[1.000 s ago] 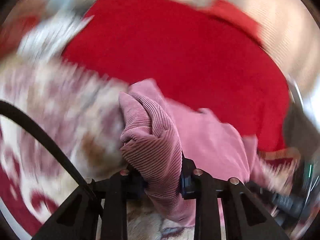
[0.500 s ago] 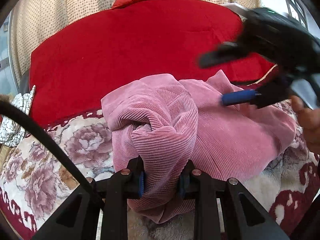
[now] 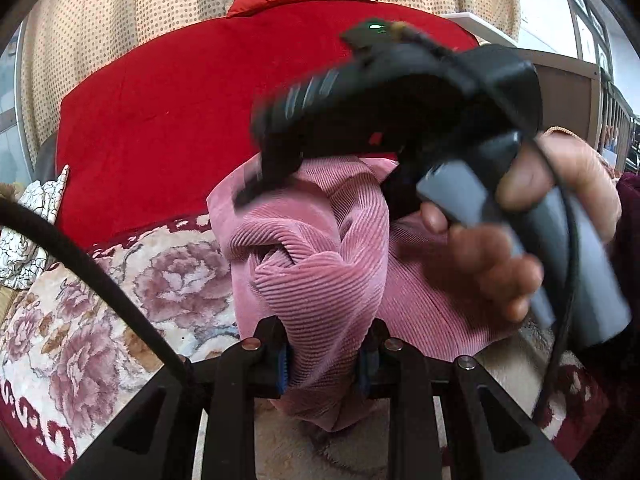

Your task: Fold large clothes

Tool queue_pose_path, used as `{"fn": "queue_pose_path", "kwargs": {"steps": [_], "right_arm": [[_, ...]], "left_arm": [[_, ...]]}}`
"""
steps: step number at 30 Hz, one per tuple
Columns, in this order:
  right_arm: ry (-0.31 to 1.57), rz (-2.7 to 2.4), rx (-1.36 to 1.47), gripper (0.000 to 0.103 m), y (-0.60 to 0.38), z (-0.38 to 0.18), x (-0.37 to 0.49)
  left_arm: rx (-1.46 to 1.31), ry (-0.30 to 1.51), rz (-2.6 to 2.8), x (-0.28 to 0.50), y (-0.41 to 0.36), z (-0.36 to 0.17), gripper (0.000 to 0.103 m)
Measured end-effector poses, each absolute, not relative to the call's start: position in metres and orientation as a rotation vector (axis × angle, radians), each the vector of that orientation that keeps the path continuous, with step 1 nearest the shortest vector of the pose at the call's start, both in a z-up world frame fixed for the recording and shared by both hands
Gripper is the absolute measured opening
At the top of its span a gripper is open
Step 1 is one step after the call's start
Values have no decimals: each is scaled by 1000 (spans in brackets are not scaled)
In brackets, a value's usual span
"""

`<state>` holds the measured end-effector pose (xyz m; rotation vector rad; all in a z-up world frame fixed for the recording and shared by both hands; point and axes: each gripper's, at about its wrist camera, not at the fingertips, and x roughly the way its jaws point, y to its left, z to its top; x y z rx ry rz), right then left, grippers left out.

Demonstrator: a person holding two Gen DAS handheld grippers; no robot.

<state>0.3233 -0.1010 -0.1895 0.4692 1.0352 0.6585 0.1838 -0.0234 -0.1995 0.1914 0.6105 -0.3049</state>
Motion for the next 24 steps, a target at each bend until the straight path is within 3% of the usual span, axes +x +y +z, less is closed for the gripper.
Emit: {"fn": "queue_pose_path", "kwargs": {"steps": [1,7,9,11,12,13,16,18,19,20,21,24], "right_arm": [[1041,665,395,29,-91,-190,321],[951,579,334,19,-95,-165,296],[896,546,336,19,-106,-148,282],[851,505,360,16,-130,-137,272],[836,467,370,16,-147,-136,268],[837,429,390,16,-165,-140,266],[887,384,470,15,-203,-166,270],[922,399,469,15,-208,-182,273],[918,414,466,15,-207,-185,273],[913,421,463,15,-207,-185,274],[909,423,461,15,-205,-184,275],[897,433,462,15,-206,-183,275]], "left_arm": [[186,615,-307,184,-22,-199,25],[129,543,-408,174,-16,-176,25],[159,514,-477,168,-16,-160,31],[101,469,-576,161,-1,-138,57],[44,438,-621,158,11,-129,83],[-38,375,-661,155,29,-119,93],[-176,387,-584,182,54,-119,93],[-281,602,-522,225,55,-147,90],[-316,746,-488,249,50,-170,70],[-343,861,-466,265,45,-190,56],[-441,974,-468,280,43,-215,53],[-673,1021,-476,284,44,-238,53]]}}
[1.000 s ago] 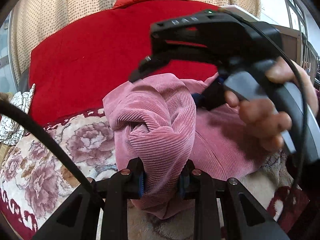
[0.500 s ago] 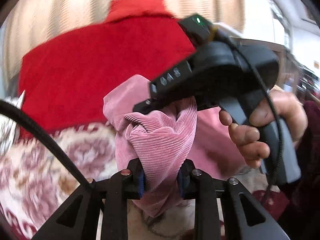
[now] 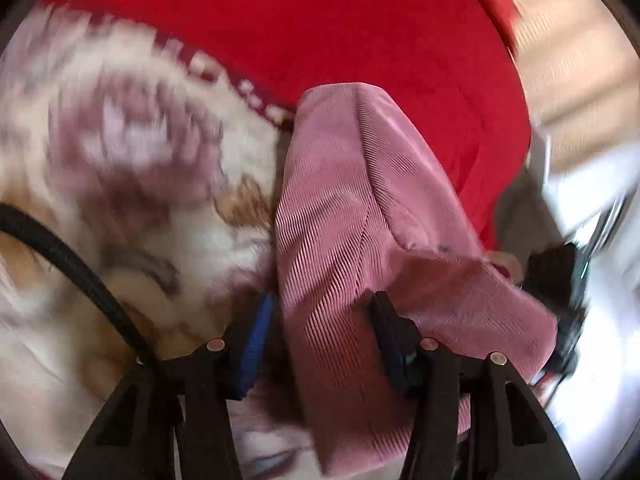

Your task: Fold large clothes

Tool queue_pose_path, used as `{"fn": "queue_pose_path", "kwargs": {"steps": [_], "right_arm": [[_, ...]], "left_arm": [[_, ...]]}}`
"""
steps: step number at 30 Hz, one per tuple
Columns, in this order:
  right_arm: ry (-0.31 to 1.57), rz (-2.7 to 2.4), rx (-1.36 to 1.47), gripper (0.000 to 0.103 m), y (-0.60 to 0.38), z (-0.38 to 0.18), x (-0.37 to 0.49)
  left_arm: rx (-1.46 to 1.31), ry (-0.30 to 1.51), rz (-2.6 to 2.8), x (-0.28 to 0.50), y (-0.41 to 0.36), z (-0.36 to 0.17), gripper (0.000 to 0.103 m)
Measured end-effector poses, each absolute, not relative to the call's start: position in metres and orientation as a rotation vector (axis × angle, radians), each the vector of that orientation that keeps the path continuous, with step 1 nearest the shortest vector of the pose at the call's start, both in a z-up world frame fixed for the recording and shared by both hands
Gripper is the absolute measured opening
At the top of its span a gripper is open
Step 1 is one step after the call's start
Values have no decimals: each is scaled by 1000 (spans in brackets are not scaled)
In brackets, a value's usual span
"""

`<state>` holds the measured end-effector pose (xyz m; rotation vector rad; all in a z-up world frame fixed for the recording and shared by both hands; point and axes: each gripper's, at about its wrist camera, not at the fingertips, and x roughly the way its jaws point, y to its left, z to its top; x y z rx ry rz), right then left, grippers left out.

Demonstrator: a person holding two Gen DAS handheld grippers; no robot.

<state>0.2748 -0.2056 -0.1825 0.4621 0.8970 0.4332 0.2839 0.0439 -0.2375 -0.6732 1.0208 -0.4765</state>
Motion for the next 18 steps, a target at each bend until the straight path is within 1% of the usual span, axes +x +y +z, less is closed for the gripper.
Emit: {"fn": "queue_pose_path", "kwargs": {"steps": [1,3,5,9,10,12,14,15,16,17,18], "right_arm": [[892,429,459,15,-205,-182,274],[868,440,485,15,-207,-180,270],[806,459,489,14,-205,-168,260],[610,463,493,14,-221,-113,224],[560,445,489,13,-230,-99,212],[496,400,484,13,-248,-85,194],[473,335,493,13,-271,-86,180],[484,272,505,13,-288,-94,177],[519,204,530,13,-306,-108,178],[561,154,554,13,-321,-122,182],[650,111,566,13,-336,-145,193]], "left_arm": [[-664,1010,-485,282,38,-235,49],[-604,960,-521,275,23,-222,49],[-538,899,-585,266,6,-205,49],[-570,832,-746,256,-25,-184,49],[-540,803,-779,252,-39,-175,49],[-474,773,-806,245,-64,-165,49],[-411,799,-818,249,-92,-165,51],[-368,839,-798,253,-112,-173,54],[-326,854,-774,256,-124,-178,60],[-265,848,-744,257,-137,-181,64],[-219,832,-728,258,-146,-180,68]]}}
